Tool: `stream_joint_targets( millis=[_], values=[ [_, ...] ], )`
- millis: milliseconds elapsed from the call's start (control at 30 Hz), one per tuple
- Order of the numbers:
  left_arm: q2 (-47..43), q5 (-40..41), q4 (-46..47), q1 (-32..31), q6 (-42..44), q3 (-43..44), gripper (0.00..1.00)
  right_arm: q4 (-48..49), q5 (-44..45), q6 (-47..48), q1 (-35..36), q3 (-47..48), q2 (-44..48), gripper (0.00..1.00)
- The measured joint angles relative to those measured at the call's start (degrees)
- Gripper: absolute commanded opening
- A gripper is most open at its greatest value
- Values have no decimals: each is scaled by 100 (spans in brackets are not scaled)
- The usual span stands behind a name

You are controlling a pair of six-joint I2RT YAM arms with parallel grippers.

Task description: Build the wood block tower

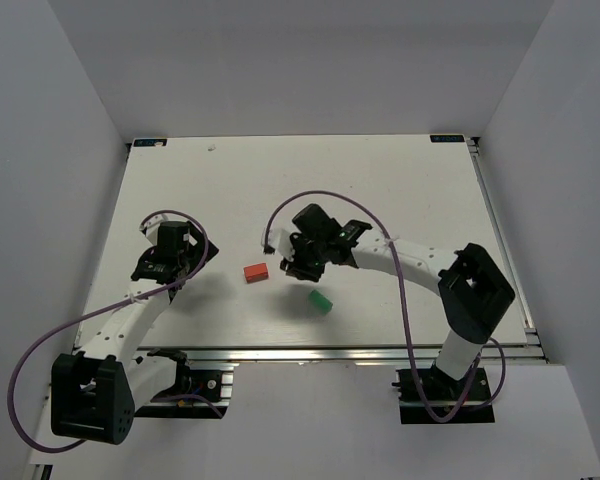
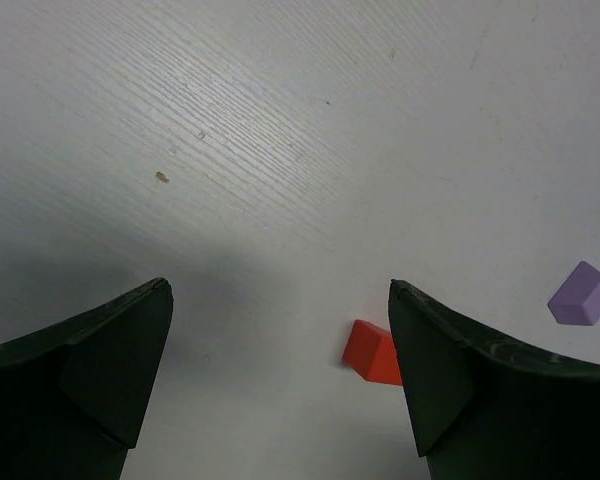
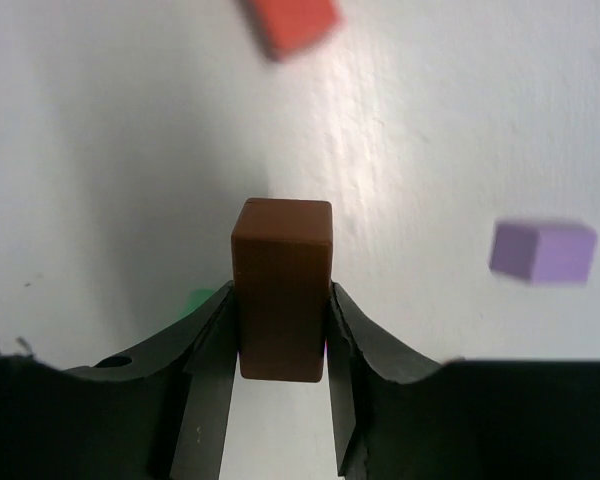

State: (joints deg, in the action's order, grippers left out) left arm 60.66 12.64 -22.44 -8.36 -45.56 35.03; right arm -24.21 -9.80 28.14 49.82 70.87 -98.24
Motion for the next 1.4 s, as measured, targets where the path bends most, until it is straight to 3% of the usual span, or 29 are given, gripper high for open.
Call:
stream_joint_targets(
  millis=[300,533,833,967,1000,1067,1100,1400],
  values=[
    [0,354,-197,0,-216,-2,98,76,-192,1471,1134,52,-350,2],
    [74,916,-350,87,-614,-2,98,79,81,1989,1349,586,-1353,3],
    [470,962,-328,442,-706,-2,98,44,138,2441,1362,1196,-1827,11],
    [481,933,-258,444,-704,-2,98,57,227,2518,1362,1360,-1952,24],
    [481,922,-247,446,-702,-2,98,59,243,2529,1362,1377,-1965,43],
    [481,905,-229,444,-699,-2,98,72,269,2557,1362,1377,-1969,61],
    [481,896,-225,444,-697,-2,98,68,280,2555,1362,1377,-1969,89],
    [487,715,-92,446,-673,-11,98,199,136,2538,1362,1139,-1764,89]
  ],
)
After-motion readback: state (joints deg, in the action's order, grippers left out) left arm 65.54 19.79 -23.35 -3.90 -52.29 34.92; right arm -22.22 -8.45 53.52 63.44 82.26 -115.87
